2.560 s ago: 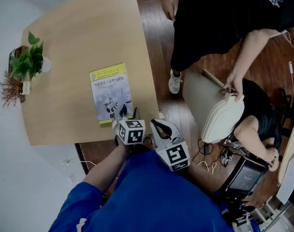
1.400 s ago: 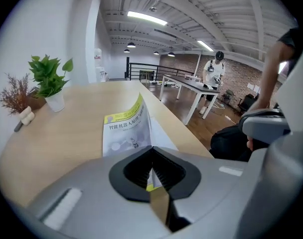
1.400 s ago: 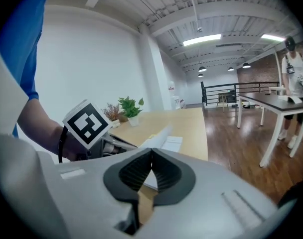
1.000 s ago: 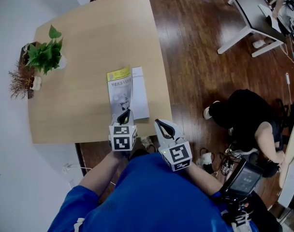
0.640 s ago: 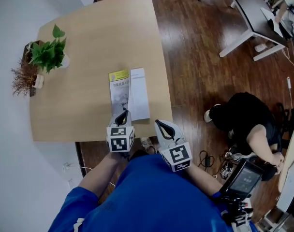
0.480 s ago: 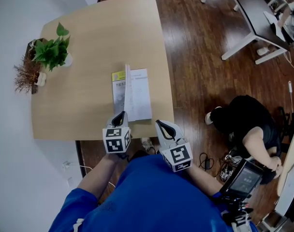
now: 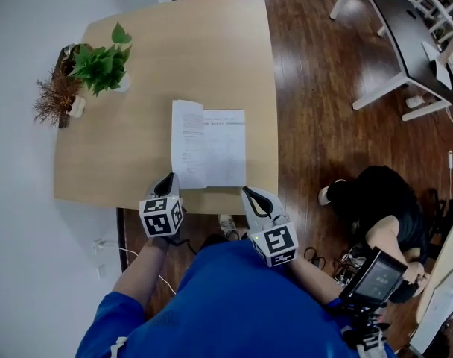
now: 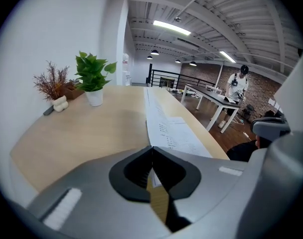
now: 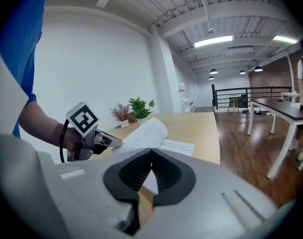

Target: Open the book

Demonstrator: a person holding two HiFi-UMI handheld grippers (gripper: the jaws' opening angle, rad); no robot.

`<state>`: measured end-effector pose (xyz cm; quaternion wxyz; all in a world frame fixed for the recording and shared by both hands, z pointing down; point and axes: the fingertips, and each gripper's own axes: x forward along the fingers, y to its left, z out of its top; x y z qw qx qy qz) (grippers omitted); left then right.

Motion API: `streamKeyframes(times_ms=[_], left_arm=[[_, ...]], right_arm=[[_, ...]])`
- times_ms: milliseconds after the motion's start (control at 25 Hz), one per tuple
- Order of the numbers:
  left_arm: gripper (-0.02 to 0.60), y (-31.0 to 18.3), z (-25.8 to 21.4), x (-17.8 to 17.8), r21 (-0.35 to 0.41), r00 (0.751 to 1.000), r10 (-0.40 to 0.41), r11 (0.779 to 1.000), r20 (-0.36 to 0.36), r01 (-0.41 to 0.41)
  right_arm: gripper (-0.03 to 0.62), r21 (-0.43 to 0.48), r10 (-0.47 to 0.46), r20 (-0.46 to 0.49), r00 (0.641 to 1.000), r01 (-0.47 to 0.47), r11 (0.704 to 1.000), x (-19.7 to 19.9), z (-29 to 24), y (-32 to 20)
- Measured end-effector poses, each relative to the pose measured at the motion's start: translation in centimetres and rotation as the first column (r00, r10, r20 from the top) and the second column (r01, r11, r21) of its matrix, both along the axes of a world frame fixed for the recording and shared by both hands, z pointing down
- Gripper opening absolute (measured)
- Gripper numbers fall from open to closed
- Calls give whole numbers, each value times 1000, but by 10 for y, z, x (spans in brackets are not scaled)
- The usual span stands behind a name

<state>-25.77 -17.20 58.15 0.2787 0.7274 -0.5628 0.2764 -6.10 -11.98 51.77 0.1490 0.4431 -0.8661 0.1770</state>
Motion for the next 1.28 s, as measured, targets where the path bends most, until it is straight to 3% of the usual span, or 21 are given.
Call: streamKeyframes(times_ms=[760, 1280], left_arm=[[14, -5, 35, -97, -77, 988, -122, 989, 91, 129], [21, -14, 75, -124, -141, 976, -83, 984, 201, 112]], right_arm=[[3, 2, -22, -24, 999, 22, 1000, -12, -2, -6], [2, -8, -13, -43, 999, 13, 1000, -10, 1, -8]])
